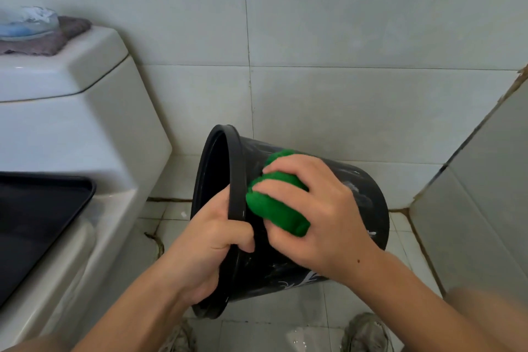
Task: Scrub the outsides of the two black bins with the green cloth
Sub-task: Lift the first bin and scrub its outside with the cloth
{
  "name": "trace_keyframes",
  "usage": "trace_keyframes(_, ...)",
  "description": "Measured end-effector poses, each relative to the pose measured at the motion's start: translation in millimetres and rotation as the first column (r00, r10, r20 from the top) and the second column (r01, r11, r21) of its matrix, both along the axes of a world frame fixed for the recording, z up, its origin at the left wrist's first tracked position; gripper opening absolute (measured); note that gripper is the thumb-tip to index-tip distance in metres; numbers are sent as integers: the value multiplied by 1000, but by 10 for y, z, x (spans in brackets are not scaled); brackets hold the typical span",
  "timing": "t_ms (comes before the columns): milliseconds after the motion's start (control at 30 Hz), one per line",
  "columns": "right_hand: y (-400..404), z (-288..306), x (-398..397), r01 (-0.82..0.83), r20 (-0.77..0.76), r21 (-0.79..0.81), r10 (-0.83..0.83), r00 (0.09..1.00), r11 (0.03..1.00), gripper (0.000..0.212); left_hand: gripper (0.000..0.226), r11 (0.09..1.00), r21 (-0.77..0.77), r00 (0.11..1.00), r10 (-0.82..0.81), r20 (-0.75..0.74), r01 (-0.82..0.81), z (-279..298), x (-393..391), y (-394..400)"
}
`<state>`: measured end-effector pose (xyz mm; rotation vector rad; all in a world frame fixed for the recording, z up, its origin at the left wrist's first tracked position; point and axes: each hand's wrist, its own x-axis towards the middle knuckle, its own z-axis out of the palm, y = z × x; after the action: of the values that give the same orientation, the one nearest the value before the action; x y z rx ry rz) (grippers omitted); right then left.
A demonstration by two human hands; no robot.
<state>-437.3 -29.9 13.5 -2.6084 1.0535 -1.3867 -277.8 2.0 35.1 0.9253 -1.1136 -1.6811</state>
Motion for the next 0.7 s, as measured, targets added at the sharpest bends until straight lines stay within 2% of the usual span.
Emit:
trace_keyframes(133, 20, -72, -23, -32, -107, -74, 24, 994, 997, 25, 54, 1000, 16, 1000, -6, -4, 6, -28, 32, 2)
trace_keyframes(300, -52, 42, 96, 183, 100, 150, -199, 975, 972, 29, 50, 1000, 13, 1000, -3, 13, 3, -37, -13, -23)
trace_keyframes(367, -4, 32, 123, 179, 86, 90, -187, 979, 980, 27, 50, 1000, -3, 1000, -6, 8, 6, -34, -29, -30)
trace_keyframes(467, 65, -39, 83, 58, 36, -91, -55, 998, 994, 23, 56, 1000, 6, 998, -16, -67, 16, -5, -8, -36)
trace_keyframes(567, -3, -97, 21, -1, -37, -181, -6, 999, 984, 23, 59, 1000, 0, 994, -2, -107, 2, 5, 22, -60)
trace_keyframes(633, -107, -112, -1, 89, -1, -131, -90, 996, 987, 26, 58, 999, 18, 990, 36, -136, -34, -6, 42, -90)
trace_keyframes(700, -185, -80, -13, 222, 113, 12, -222, 969, 975, 31, 56, 998, 26, 987, 65, -145, -61, -8, 65, -110)
